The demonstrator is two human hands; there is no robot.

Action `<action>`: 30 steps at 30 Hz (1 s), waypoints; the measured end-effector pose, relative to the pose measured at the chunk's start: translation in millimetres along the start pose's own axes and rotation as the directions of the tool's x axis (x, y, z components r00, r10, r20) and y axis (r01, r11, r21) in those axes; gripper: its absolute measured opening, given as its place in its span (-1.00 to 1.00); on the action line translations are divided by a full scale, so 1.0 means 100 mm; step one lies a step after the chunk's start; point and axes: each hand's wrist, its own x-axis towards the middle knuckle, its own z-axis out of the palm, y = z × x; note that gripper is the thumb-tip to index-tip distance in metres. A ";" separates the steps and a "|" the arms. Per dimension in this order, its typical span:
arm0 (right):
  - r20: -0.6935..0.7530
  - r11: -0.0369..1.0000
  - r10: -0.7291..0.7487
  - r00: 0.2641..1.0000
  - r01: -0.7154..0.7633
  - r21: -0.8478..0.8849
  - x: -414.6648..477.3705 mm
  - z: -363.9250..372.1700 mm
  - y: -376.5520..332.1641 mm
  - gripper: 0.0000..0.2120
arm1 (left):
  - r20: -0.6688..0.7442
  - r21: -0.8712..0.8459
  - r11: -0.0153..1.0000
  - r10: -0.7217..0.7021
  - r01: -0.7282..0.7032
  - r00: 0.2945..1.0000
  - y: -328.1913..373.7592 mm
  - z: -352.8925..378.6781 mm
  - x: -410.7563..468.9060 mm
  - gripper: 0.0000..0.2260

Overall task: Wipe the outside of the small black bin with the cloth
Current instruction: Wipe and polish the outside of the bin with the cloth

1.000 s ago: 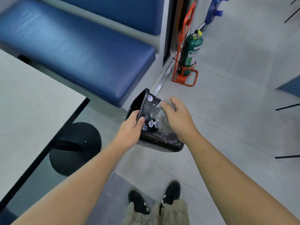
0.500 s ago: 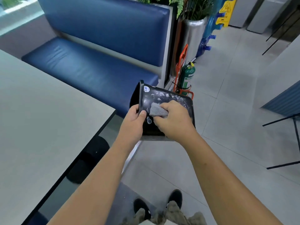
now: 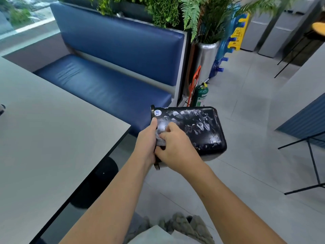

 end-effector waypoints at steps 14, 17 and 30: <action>-0.221 0.994 -0.042 0.974 0.064 0.094 -0.07 0.17 0.12 -0.82 | 0.034 0.282 0.937 0.207 -0.208 0.978 -0.12 -0.01 -0.02 -0.71; -0.223 0.988 -0.116 0.968 0.135 0.071 -0.12 0.20 0.05 -0.83 | 0.026 0.183 0.951 0.250 -0.250 0.968 -0.03 -0.04 -0.01 -0.72; -0.342 0.953 -0.239 0.909 0.288 0.099 -0.10 0.16 -0.20 -0.82 | -0.003 0.063 0.921 0.386 -0.385 0.922 0.40 -0.07 -0.10 -0.71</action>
